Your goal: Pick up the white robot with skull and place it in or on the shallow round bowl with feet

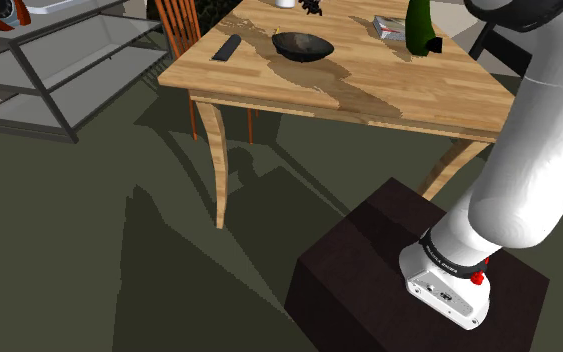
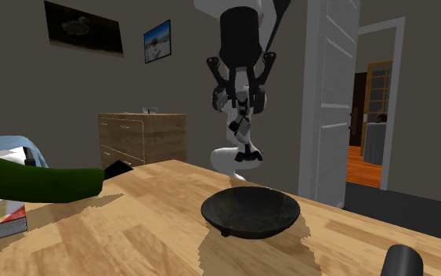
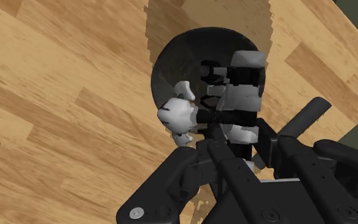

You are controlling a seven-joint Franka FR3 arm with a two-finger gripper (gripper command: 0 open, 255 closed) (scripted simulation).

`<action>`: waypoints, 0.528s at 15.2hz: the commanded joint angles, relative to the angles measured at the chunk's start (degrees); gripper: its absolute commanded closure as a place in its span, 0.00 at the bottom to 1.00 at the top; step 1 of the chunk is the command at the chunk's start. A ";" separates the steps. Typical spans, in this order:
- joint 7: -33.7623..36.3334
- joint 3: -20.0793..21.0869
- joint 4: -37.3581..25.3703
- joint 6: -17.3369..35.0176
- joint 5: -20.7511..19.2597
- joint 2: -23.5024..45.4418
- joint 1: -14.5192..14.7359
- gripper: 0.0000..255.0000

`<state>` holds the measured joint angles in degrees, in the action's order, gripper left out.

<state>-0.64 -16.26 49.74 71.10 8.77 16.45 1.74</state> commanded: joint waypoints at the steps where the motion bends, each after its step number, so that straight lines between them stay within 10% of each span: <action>1: 0.44 0.25 -3.60 -0.70 0.76 2.96 -0.27 1.00; 8: 0.49 0.40 13.68 9.35 -1.92 -4.46 2.43 1.00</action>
<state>-0.16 -15.90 61.41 79.14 7.14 12.79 3.91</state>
